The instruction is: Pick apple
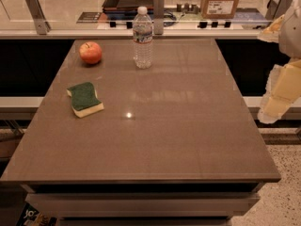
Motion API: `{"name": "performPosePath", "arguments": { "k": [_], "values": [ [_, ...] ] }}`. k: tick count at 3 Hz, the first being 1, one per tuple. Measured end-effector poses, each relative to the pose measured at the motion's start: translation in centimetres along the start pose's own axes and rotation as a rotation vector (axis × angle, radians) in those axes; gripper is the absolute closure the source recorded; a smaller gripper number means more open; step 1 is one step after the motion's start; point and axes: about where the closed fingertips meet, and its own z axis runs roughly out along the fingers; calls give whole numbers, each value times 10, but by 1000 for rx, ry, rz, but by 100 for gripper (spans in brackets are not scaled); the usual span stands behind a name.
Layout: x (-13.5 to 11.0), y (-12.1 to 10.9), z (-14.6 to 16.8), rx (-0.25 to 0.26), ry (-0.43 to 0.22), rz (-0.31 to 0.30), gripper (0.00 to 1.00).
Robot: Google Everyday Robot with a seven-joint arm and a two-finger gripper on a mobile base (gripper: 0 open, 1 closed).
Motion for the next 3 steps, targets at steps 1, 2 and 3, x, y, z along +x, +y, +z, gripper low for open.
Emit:
{"name": "performPosePath", "arguments": {
  "k": [1, 2, 3],
  "values": [
    [0, 0, 0, 0, 0, 0, 0],
    [-4, 0, -1, 7, -16, 11, 0],
    [-12, -1, 1, 17, -79, 53, 0]
  ]
}}
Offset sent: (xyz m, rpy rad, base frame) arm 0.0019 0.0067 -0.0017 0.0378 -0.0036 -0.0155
